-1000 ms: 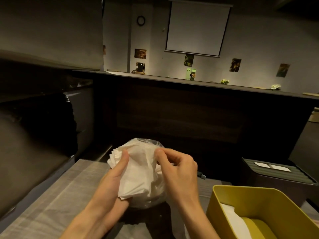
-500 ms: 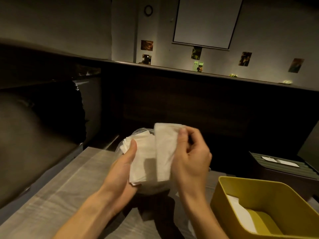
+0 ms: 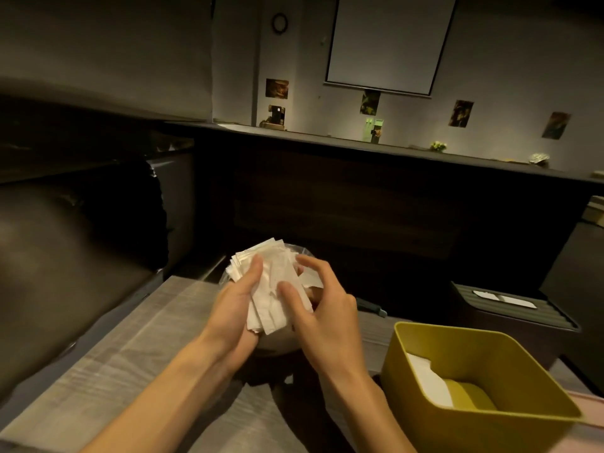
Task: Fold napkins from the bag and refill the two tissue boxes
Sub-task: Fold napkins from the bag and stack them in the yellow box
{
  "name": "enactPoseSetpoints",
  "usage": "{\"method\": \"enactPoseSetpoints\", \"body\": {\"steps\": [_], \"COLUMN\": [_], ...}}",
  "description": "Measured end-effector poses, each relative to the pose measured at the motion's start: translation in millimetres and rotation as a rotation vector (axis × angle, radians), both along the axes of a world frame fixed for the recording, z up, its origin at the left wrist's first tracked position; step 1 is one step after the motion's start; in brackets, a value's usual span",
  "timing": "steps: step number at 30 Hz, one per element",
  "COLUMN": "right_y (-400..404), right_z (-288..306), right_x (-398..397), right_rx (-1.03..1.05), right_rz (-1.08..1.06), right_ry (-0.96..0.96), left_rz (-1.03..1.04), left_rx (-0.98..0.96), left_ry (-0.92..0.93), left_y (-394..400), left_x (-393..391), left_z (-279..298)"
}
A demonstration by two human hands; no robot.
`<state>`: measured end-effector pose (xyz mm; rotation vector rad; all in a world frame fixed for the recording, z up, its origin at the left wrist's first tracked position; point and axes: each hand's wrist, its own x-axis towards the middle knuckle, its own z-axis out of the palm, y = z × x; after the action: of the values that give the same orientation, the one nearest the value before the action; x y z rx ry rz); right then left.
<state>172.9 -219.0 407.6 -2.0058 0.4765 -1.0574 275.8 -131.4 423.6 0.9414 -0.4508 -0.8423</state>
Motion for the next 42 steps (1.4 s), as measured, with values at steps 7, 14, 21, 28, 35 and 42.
{"method": "enactPoseSetpoints", "body": {"steps": [7, 14, 21, 28, 35, 42], "right_y": [24, 40, 43, 39, 38, 45], "right_z": [-10, -29, -40, -50, -50, -51], "right_x": [-35, -78, -90, -87, -90, -87], "right_rx": [0.229, 0.367, 0.299, 0.323, 0.346, 0.200], "right_rz": [0.020, 0.182, 0.061, 0.130, 0.213, 0.198], "right_ry": [0.081, -0.128, -0.090, 0.020, 0.063, 0.184], "left_rz": [-0.072, -0.076, -0.044, -0.064, -0.048, 0.193], "left_rx": [-0.049, -0.058, -0.005, 0.018, 0.088, 0.203], "left_ry": [0.099, -0.018, -0.153, -0.186, -0.279, -0.497], "left_y": [24, 45, 65, 71, 69, 61], "left_x": [-25, -57, -54, -45, -45, -60], "left_z": [-4, -31, -48, -55, -62, -60]}}
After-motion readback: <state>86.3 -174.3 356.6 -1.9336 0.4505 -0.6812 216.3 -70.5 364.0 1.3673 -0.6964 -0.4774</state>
